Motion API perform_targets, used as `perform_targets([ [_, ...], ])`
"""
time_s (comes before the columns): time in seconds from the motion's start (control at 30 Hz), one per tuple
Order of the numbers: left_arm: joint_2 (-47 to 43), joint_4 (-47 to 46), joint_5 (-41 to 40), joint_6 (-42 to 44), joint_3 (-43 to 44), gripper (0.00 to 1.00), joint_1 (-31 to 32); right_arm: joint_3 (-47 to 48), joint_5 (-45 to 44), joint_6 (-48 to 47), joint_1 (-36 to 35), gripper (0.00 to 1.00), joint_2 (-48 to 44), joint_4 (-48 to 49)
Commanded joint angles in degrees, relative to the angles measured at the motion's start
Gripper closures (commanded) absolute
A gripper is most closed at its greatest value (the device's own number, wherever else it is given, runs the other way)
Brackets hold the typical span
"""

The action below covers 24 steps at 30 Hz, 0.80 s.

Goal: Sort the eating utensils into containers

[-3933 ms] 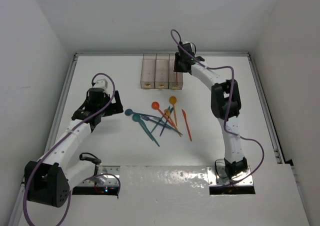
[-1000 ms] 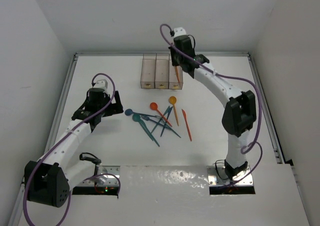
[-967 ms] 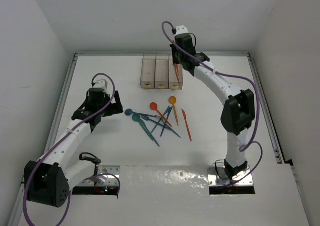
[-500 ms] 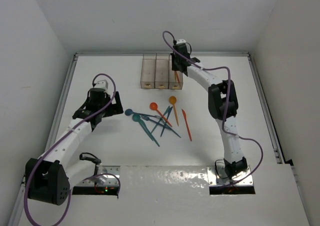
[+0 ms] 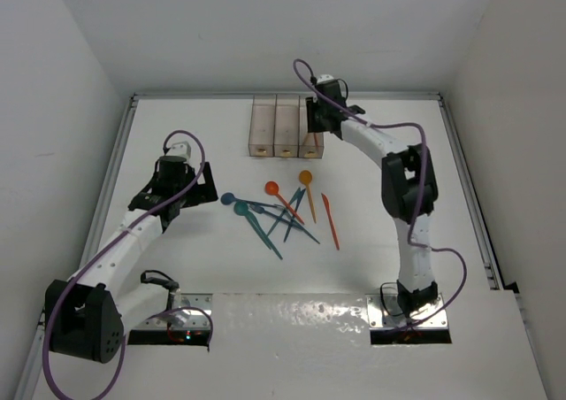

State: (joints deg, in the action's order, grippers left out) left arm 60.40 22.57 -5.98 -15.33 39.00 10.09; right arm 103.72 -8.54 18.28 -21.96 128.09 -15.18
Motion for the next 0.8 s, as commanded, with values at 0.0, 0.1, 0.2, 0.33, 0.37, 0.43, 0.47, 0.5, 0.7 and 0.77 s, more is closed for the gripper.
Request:
perform_targets([
  [0.0, -0.2, -1.03, 0.0, 0.13, 2.3, 0.0, 0.55, -7.98, 4.74, -6.23, -1.77, 0.66, -14.69, 2.35],
  [0.1, -0.28, -0.95, -0.09, 0.04, 2.39, 0.0, 0.55, -19.41, 6.95, -10.63, -4.58, 0.71, -24.01, 1.91],
  [0.2, -0.55, -0.95, 0.17, -0.05, 2.39, 0.0, 0.63, -28.29, 8.27, -13.18, -7.57, 0.7, -30.33, -0.99],
  [0.33, -0.55, -1.03, 0.18, -0.05, 2.39, 0.0, 0.64, -39.35, 8.36, -12.84, -12.04, 0.75, -35.89, -2.75],
  [0.37, -0.64, -1.12, 0.09, -0.14, 2.39, 0.0, 0.64, -40.95, 8.36, -12.49, -12.75, 0.77, -36.68, -2.58],
  [0.43, -0.46, -1.3, 0.53, -0.14, 2.39, 0.0, 0.64, -43.68, 8.36, -11.78, -13.55, 0.8, -38.43, -2.23],
  [0.47, -0.37, -1.3, 0.7, -0.14, 2.39, 0.0, 0.55, -45.87, 8.36, -11.0, -14.07, 0.8, -38.62, -2.22],
  [0.5, -0.37, -1.21, 0.79, -0.14, 2.48, 0.0, 0.63, -46.85, 8.97, -10.9, -14.34, 0.81, -38.79, -2.14],
  [0.7, -0.46, -1.3, 1.06, -0.05, 2.48, 0.0, 0.64, -53.88, 9.94, -10.28, -17.42, 0.74, -39.32, -0.73],
  [0.77, -0.55, -1.3, 1.06, -0.05, 2.48, 0.0, 0.64, -55.55, 9.59, -10.37, -18.82, 0.7, -38.71, -0.29],
])
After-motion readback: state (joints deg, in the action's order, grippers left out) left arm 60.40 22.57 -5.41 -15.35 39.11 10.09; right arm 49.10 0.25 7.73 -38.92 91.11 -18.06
